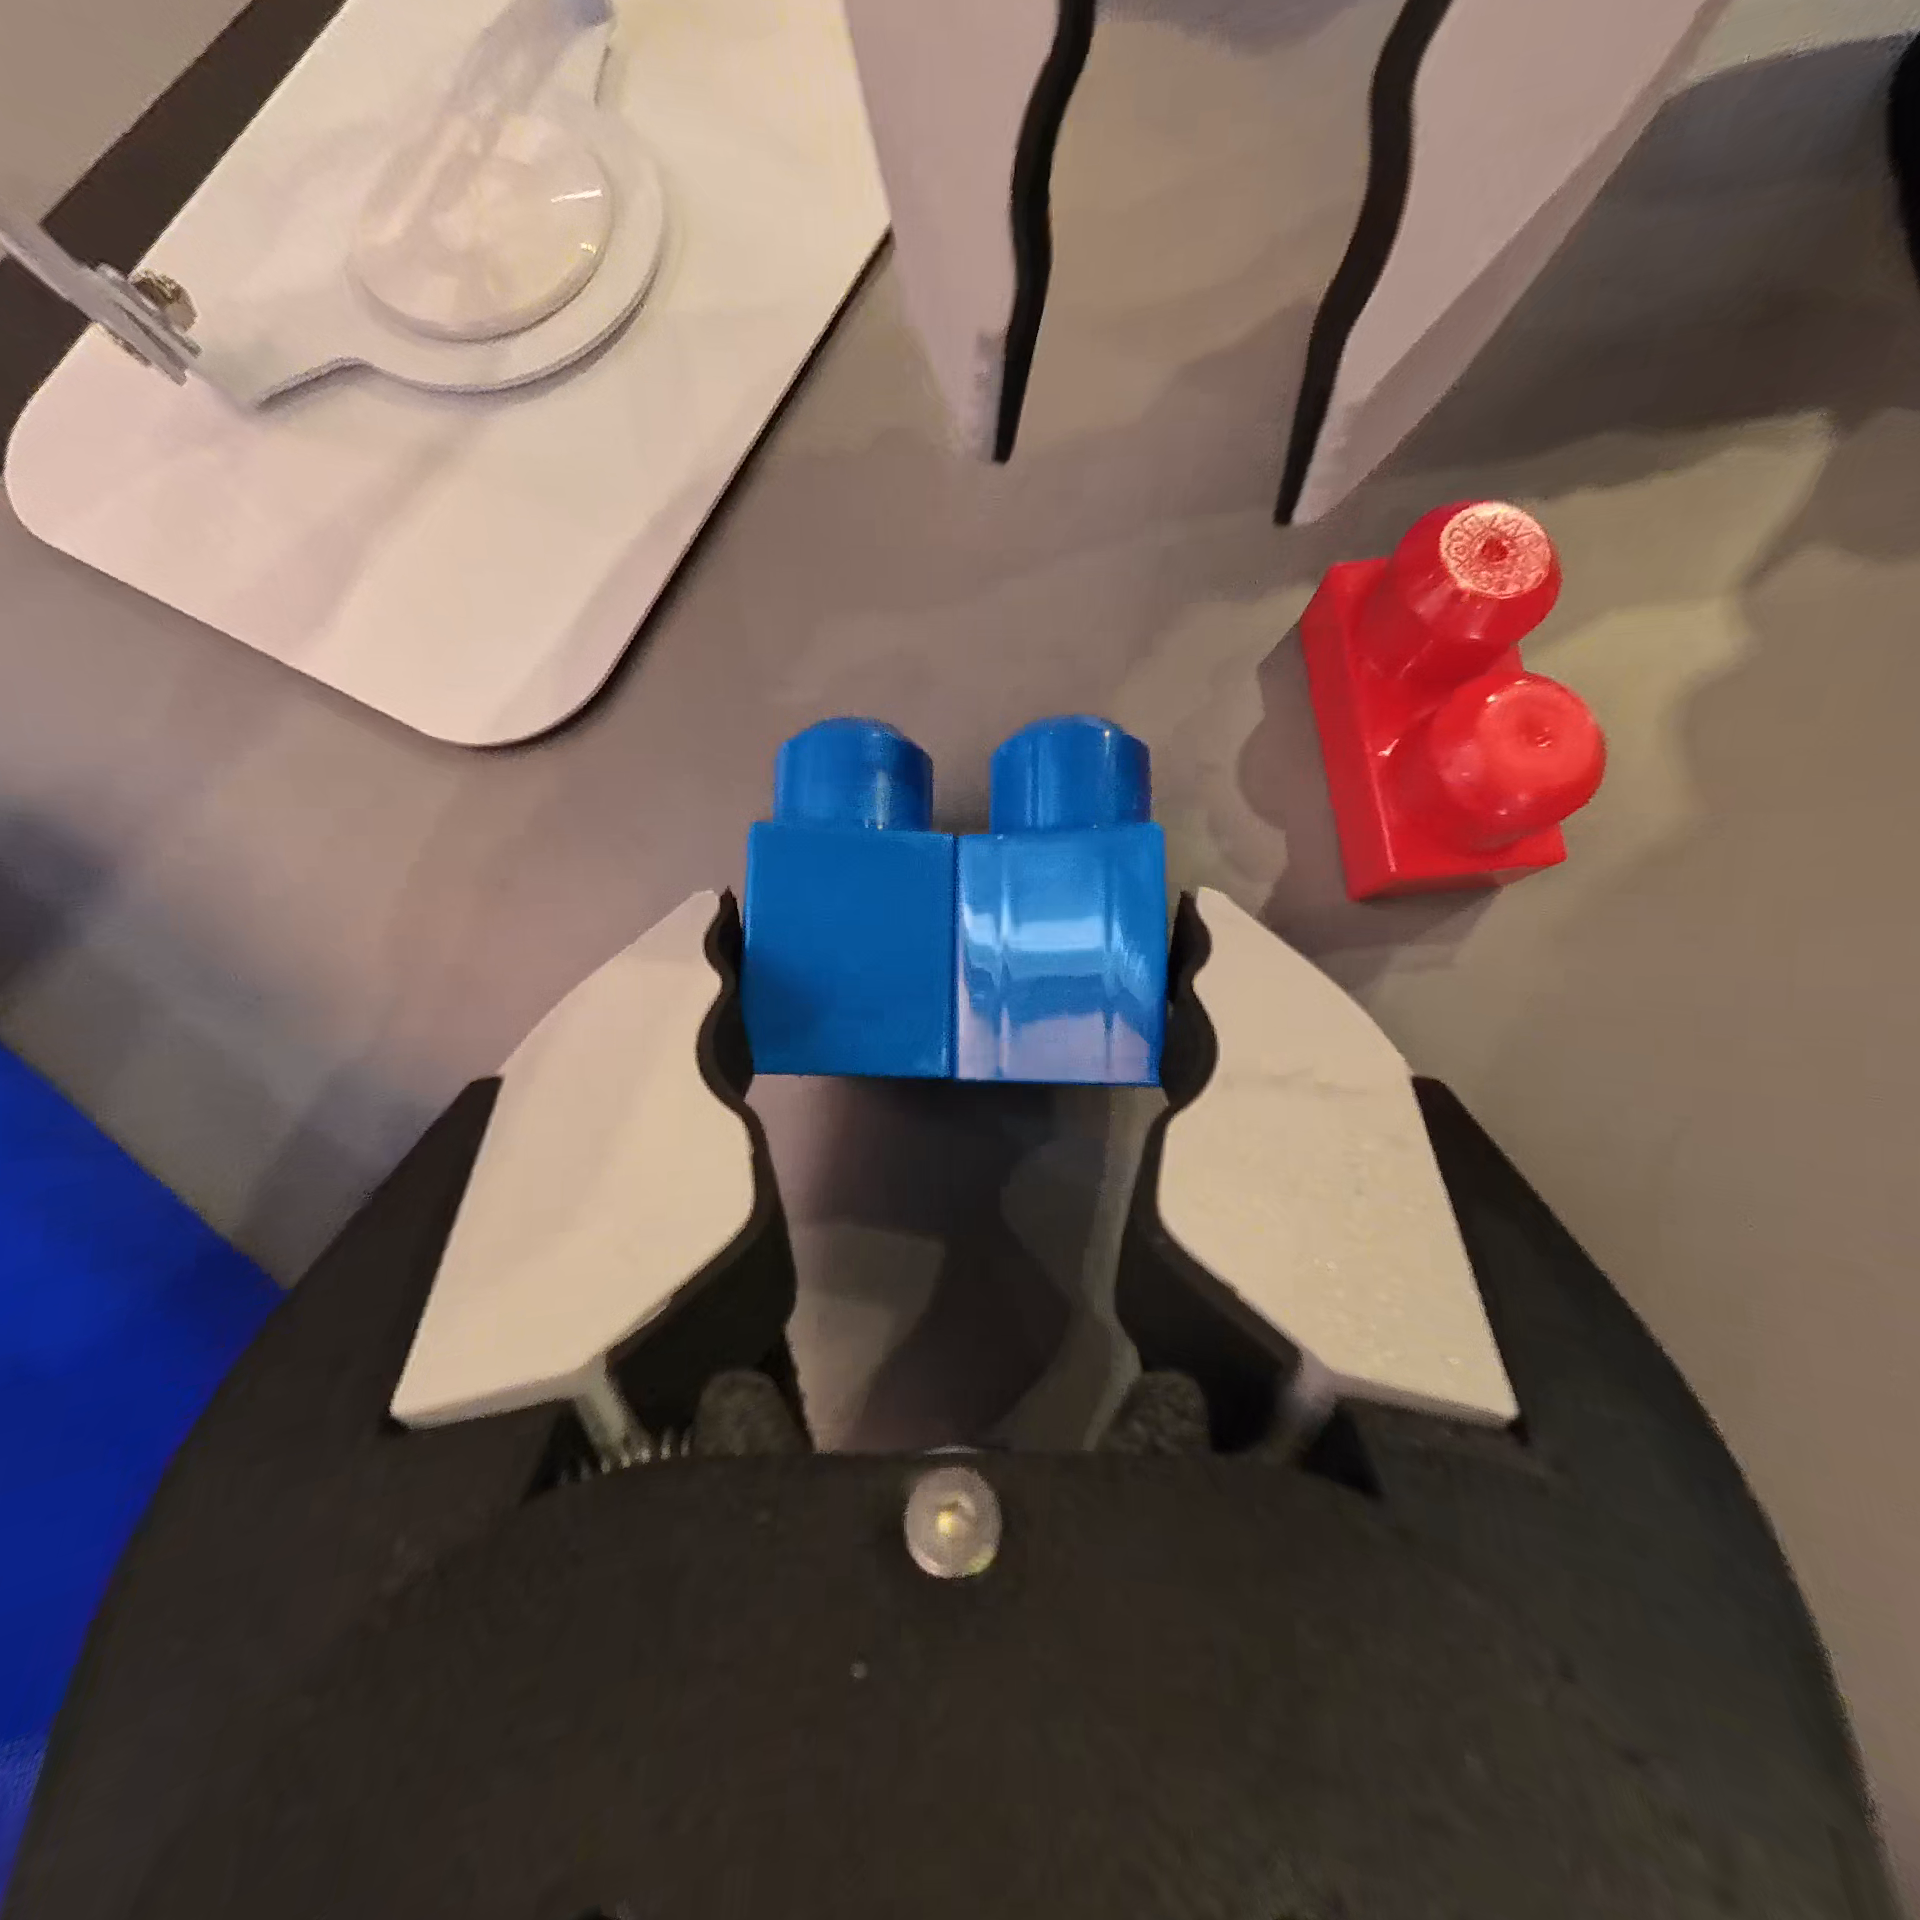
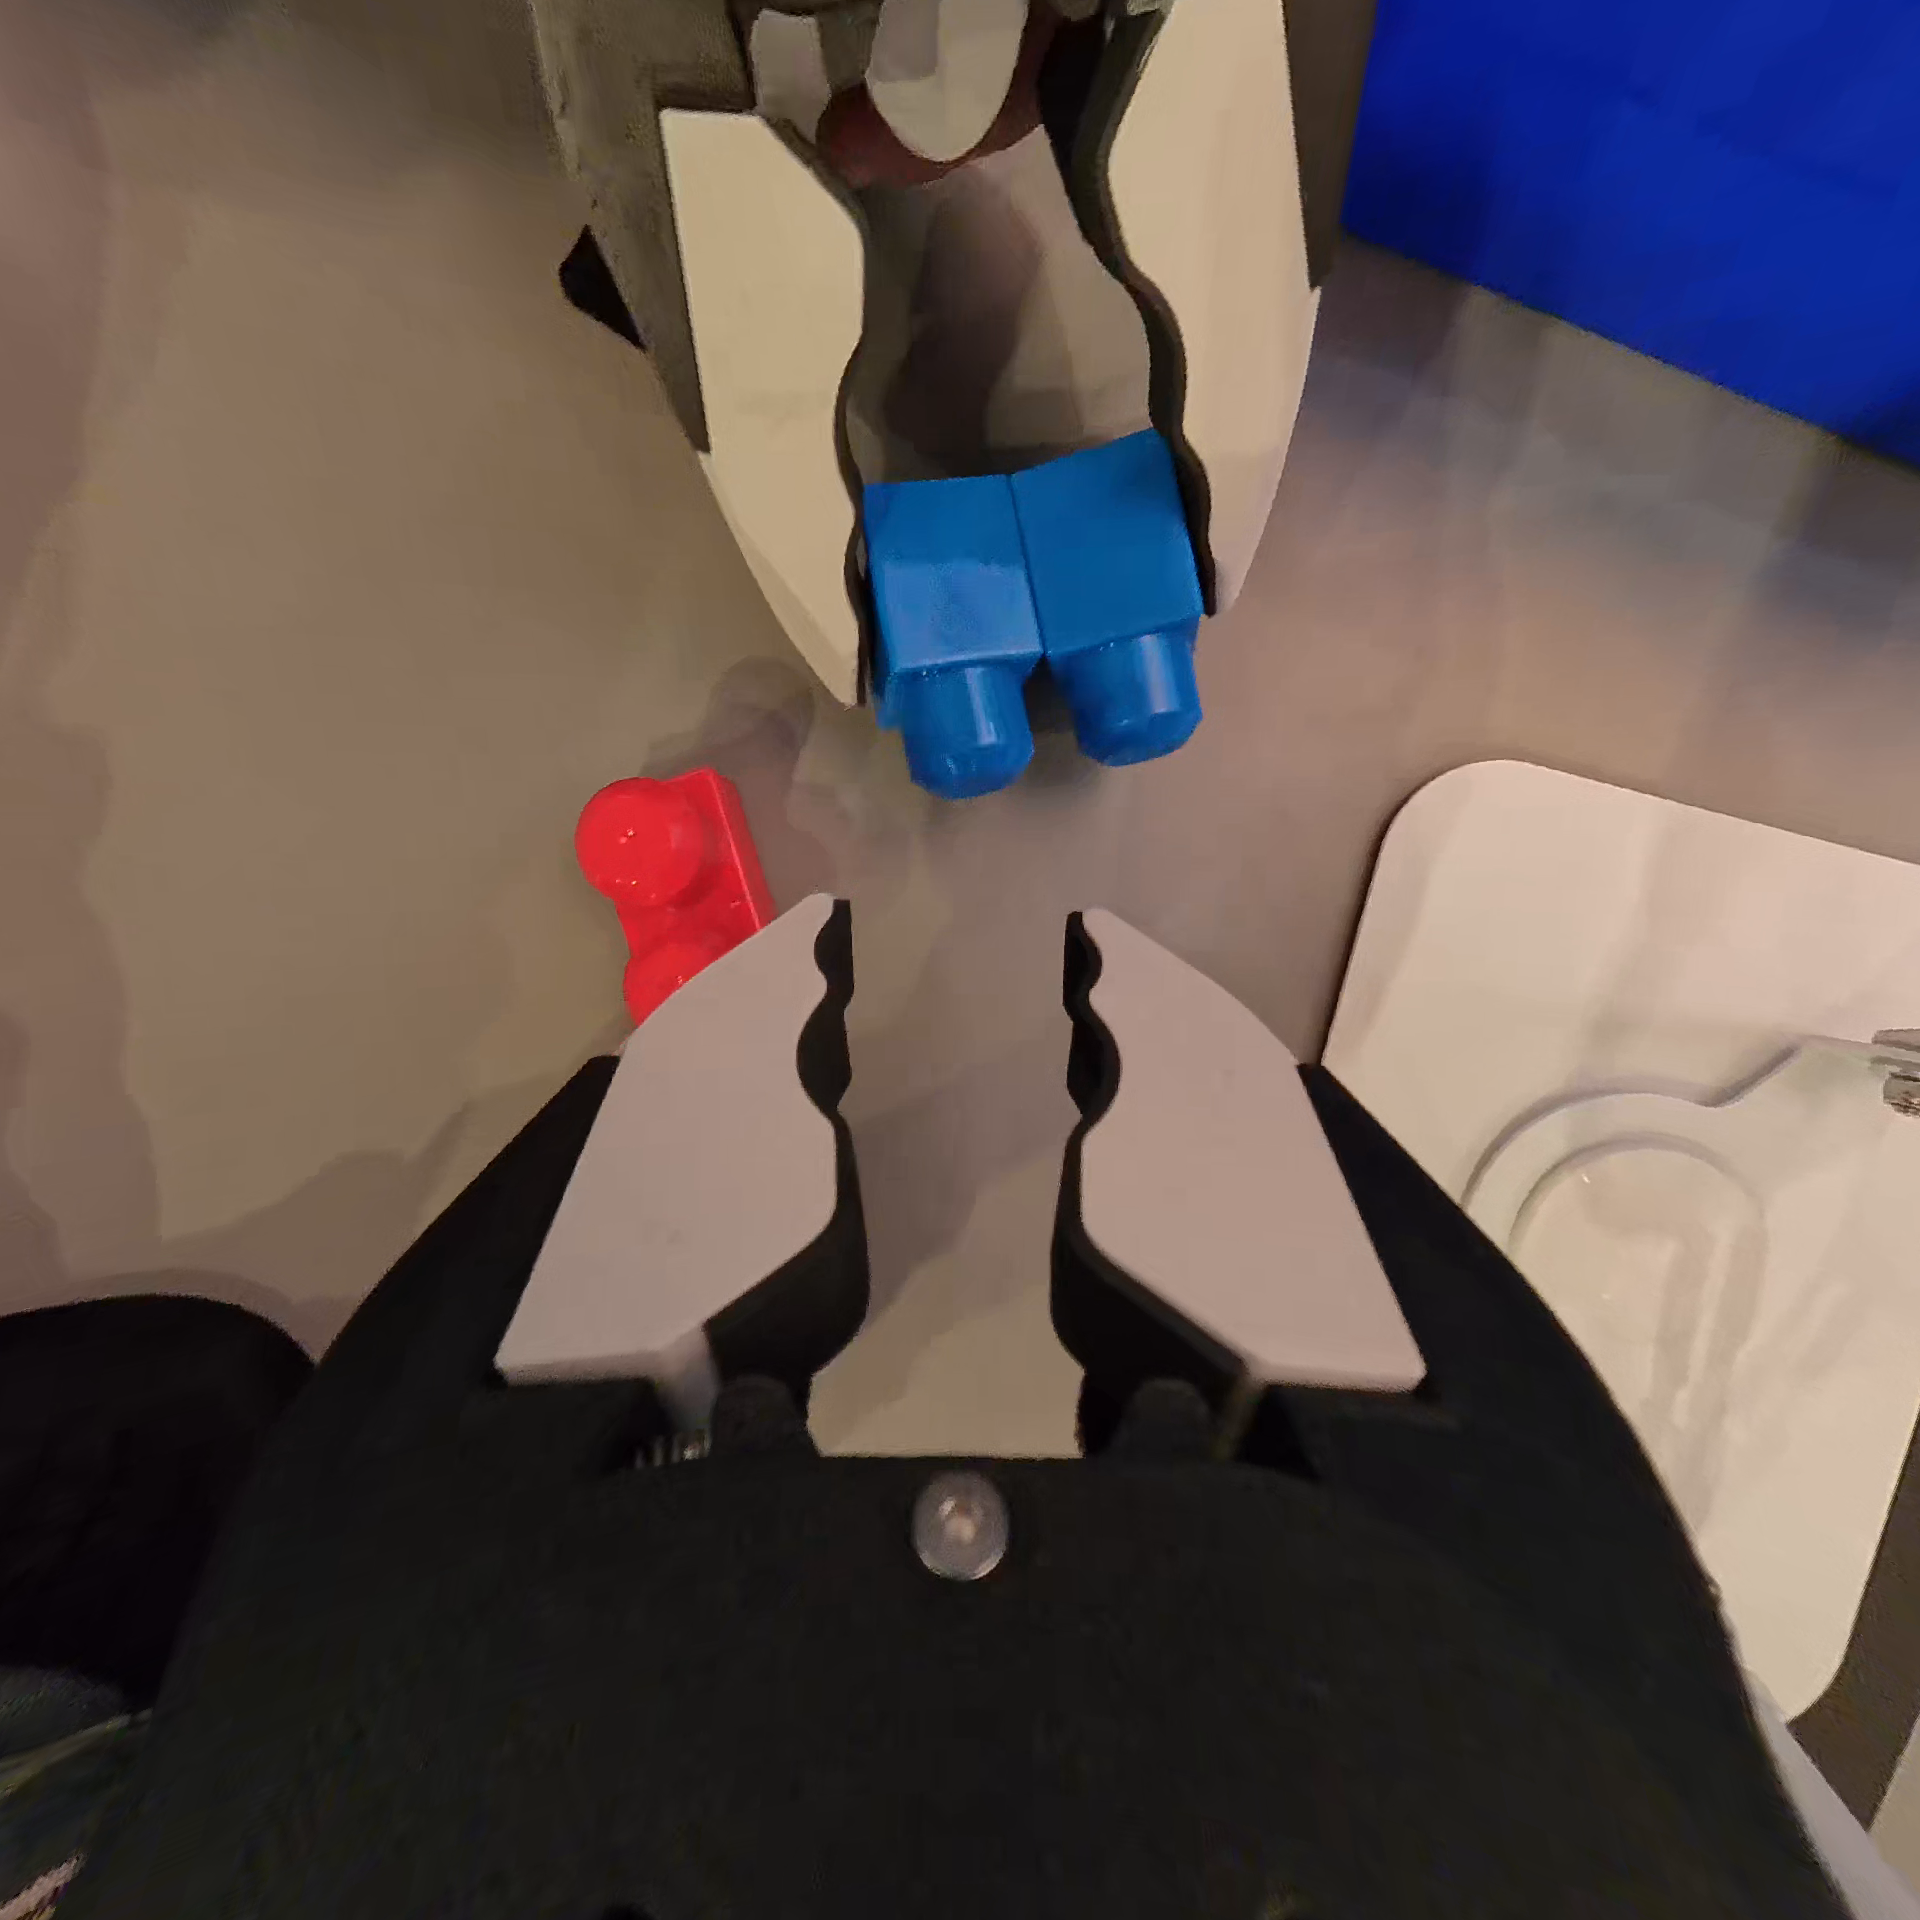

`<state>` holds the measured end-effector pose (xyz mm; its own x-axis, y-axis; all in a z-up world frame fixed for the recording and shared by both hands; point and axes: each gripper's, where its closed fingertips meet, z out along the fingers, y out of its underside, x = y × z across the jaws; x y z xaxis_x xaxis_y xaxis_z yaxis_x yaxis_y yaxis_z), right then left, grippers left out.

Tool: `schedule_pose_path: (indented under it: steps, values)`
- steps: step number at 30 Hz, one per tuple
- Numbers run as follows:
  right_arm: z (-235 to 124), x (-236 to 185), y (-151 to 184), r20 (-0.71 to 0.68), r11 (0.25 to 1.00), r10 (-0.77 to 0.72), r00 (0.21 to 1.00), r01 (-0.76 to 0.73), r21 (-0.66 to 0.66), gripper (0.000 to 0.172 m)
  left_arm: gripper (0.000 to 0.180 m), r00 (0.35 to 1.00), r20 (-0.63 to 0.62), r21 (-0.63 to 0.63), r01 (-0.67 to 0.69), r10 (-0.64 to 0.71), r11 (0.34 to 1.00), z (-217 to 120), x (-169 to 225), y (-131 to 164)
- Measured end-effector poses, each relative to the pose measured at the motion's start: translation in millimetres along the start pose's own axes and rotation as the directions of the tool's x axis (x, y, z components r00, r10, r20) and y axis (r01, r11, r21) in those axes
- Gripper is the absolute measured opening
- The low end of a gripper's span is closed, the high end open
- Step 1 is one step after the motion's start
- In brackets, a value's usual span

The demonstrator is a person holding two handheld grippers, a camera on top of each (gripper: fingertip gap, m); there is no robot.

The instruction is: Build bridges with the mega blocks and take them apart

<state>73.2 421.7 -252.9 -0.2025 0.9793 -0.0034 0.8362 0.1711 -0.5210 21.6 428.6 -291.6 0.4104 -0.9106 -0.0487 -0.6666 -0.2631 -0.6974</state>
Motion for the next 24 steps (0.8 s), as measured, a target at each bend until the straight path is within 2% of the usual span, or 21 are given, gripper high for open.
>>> schedule_pose_path:
  steps: [5,7,11,13,16,19,22,24]
  values:
    - [-5.7,-9.5,2.0,0.024,0.999,-0.029,0.999,0.029,-0.013,0.039,0.077,1.000,-0.008,0.043,0.024,-0.024,0.999,-6.9,0.8,0.3]
    - [-6.4,-19.8,0.6,0.066,0.999,-0.051,0.997,0.052,-0.011,0.046,0.077,0.989,-0.078,0.130,0.133,-0.124,0.983,-15.7,1.5,-7.3]
    - [4.1,-46.5,5.4,0.157,0.987,-0.130,0.979,0.142,-0.072,0.068,0.077,0.941,-0.196,0.281,0.325,-0.277,0.903,-41.0,-7.0,-17.7]
    - [15.3,-57.3,8.4,0.201,0.977,-0.157,0.967,0.181,-0.110,0.069,0.077,0.917,-0.240,0.326,0.384,-0.318,0.864,-51.8,-10.8,-20.0]
    - [34.0,-63.9,19.6,0.230,0.952,-0.179,0.957,0.227,-0.204,0.063,0.077,0.884,-0.317,0.409,0.455,-0.345,0.791,-69.8,-14.6,-28.9]
    - [48.0,-67.0,29.6,0.260,0.930,-0.176,0.949,0.247,-0.272,0.039,0.077,0.869,-0.351,0.458,0.484,-0.349,0.745,-82.3,-18.7,-34.3]
    - [50.3,-66.9,26.8,0.270,0.935,-0.164,0.949,0.237,-0.263,0.035,0.077,0.863,-0.382,0.520,0.497,-0.331,0.694,-97.6,-21.4,-43.8]
    - [46.7,-61.2,13.4,0.250,0.964,-0.150,0.956,0.198,-0.177,0.035,0.077,0.881,-0.357,0.564,0.469,-0.312,0.679,-107.4,-24.2,-49.9]
